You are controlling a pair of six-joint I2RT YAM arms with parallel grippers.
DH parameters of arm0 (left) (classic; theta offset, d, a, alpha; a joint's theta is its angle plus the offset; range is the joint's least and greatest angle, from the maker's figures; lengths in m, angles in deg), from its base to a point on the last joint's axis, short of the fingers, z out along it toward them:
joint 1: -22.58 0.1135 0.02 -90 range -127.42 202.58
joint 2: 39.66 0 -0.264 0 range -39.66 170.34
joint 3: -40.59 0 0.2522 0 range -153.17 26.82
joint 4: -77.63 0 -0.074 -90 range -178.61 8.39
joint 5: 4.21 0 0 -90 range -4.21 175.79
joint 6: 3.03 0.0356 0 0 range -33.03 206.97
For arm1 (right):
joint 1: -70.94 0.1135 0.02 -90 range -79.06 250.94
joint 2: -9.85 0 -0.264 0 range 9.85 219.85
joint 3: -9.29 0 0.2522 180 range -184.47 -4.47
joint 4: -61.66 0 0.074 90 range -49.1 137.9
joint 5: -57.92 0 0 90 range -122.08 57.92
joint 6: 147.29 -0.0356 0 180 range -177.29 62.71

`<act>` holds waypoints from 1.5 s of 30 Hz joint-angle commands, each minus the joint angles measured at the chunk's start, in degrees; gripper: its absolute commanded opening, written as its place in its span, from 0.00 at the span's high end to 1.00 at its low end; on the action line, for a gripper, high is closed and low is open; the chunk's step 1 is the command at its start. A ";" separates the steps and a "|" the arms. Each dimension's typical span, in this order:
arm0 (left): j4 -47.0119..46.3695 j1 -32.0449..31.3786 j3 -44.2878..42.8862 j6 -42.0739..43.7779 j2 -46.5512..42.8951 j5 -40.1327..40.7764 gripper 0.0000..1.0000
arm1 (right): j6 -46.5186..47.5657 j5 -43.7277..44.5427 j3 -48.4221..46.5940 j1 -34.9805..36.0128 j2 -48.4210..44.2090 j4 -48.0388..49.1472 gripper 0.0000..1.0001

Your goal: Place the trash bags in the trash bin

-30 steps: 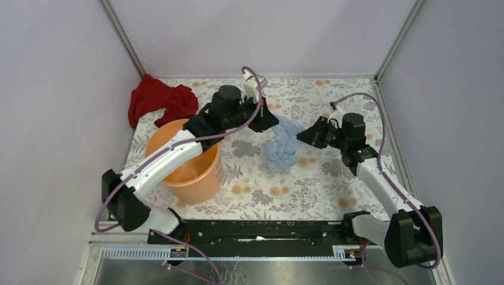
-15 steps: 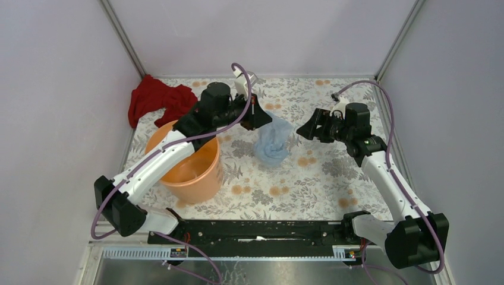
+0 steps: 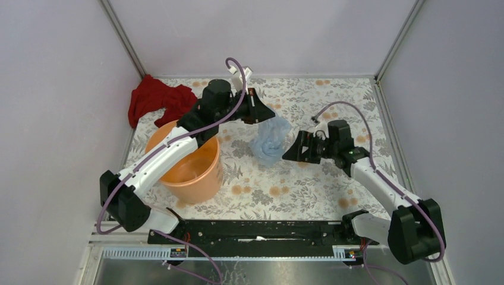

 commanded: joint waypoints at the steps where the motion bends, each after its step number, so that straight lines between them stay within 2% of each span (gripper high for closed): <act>1: -7.08 0.06 1.17 -5.45 1.53 -4.77 1.00 | -7.61 -4.57 5.52 3.29 3.49 15.14 0.00; 6: -8.02 0.06 1.09 -5.93 1.27 -5.99 1.00 | -7.13 -4.50 7.35 3.28 9.55 22.78 0.00; 9: -8.94 0.11 0.93 -6.66 1.20 -7.37 1.00 | -13.01 -8.48 10.06 3.30 12.15 36.02 0.00; 13: -11.96 0.11 1.86 -8.83 1.27 -9.34 1.00 | -22.72 -9.22 15.04 3.28 15.34 57.59 0.01; 14: -12.16 0.05 2.16 -9.44 1.29 -9.80 1.00 | -25.29 -9.21 15.84 3.36 16.23 62.01 0.07; 15: -13.43 0.07 2.37 -9.92 1.27 -10.18 1.00 | -28.14 -9.21 16.34 3.38 17.34 66.40 0.17; 18: -14.03 0.07 2.67 -10.23 1.06 -10.29 1.00 | -36.88 -9.30 17.21 3.49 20.90 76.64 0.58; 21: -13.46 0.18 2.55 -9.48 0.60 -9.91 1.00 | -41.37 -10.20 16.95 3.47 23.81 81.34 0.90; 22: -12.63 0.36 2.09 -8.66 0.42 -9.52 1.00 | -41.58 -10.21 16.73 3.37 24.14 80.41 0.97; 24: -8.34 0.80 0.94 -5.90 -0.54 -6.16 1.00 | -39.52 -9.13 15.82 3.26 23.29 72.39 1.00; 26: -2.70 1.04 -0.40 -1.88 -2.05 1.10 1.00 | -33.58 -6.40 13.66 2.97 20.40 55.84 1.00; 28: 2.12 1.00 -0.98 2.59 -4.30 10.30 1.00 | -23.87 -1.71 9.29 2.81 15.76 31.71 1.00; 30: 4.25 1.17 0.44 4.93 -7.08 18.39 1.00 | -12.21 6.23 3.45 2.80 11.77 11.84 1.00; 32: 4.66 1.41 2.83 6.40 -10.04 24.17 1.00 | -5.07 16.80 -1.65 2.68 8.10 -1.51 1.00; 33: 4.33 1.62 3.80 6.59 -11.35 25.58 1.00 | -2.33 20.12 -2.64 2.70 6.08 -5.41 0.99; 36: 1.74 2.28 6.42 6.64 -14.17 24.46 1.00 | 2.00 24.88 -4.12 2.67 1.64 -11.01 0.85; 40: 2.20 2.34 6.54 6.28 -13.52 20.06 1.00 | 4.08 23.53 -8.07 2.71 -0.62 -16.88 0.82; 45: 1.36 2.43 8.99 4.83 -12.69 13.79 1.00 | 2.51 21.25 -9.94 2.79 -5.36 -16.44 0.80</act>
